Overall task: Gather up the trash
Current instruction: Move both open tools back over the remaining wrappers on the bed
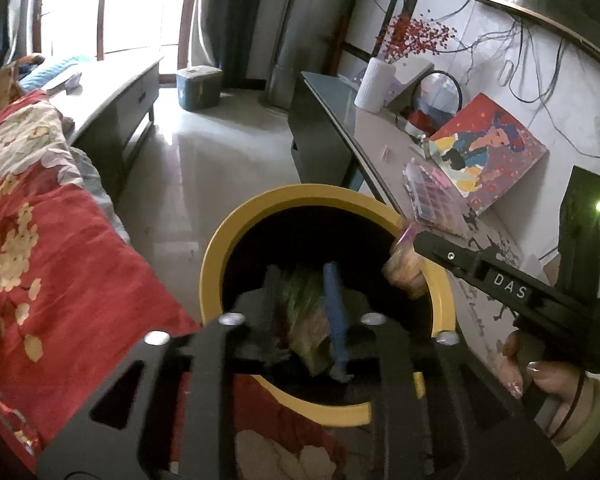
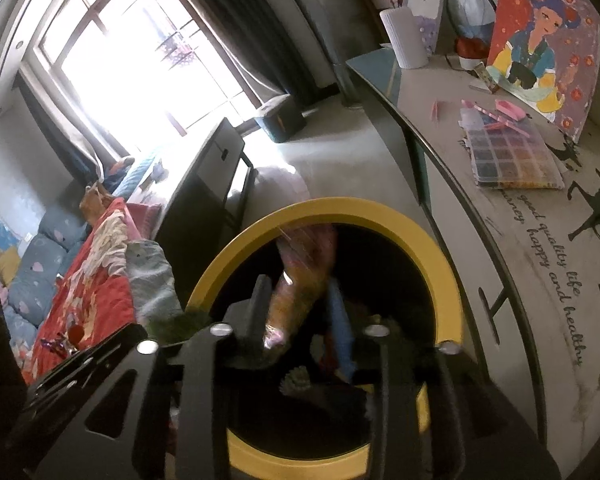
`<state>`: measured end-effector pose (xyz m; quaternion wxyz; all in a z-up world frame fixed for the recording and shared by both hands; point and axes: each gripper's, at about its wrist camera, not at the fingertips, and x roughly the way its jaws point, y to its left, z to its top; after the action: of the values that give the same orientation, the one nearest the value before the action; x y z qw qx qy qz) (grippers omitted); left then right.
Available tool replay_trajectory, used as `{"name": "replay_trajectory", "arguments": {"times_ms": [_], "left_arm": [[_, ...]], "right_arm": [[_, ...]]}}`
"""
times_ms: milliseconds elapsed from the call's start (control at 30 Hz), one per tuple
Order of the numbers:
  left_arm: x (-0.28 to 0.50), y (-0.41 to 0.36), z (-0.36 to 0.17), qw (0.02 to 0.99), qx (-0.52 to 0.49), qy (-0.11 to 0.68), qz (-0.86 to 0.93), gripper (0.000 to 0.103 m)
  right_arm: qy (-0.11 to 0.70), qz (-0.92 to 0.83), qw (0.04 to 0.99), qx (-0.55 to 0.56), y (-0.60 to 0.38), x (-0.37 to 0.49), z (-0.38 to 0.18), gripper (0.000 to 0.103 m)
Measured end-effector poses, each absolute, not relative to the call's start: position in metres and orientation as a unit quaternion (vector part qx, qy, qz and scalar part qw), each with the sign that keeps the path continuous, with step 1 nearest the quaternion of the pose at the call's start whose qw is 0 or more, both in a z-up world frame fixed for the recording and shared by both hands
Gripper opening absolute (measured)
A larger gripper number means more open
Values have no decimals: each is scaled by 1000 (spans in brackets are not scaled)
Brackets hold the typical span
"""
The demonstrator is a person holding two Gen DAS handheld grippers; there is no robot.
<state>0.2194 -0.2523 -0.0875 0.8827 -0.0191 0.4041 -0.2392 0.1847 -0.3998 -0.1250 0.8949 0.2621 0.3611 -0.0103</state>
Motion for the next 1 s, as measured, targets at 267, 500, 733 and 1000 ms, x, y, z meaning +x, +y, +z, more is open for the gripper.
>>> {"name": "replay_trajectory", "arguments": {"times_ms": [267, 500, 733, 1000], "left_arm": [[208, -240, -70, 897, -32, 376, -229, 74], [199, -220, -53, 912, -46, 352, -206, 92], [189, -196, -40, 924, -57, 332, -178, 92], [177, -166, -27, 939, -62, 306, -145, 92]], "right_arm": [[350, -18, 901, 254, -398, 180, -117, 54], [333, -18, 912, 240, -388, 175, -102, 66], [318, -4, 922, 221, -370, 171, -84, 70], [311, 25, 929, 197, -340, 166, -71, 71]]}}
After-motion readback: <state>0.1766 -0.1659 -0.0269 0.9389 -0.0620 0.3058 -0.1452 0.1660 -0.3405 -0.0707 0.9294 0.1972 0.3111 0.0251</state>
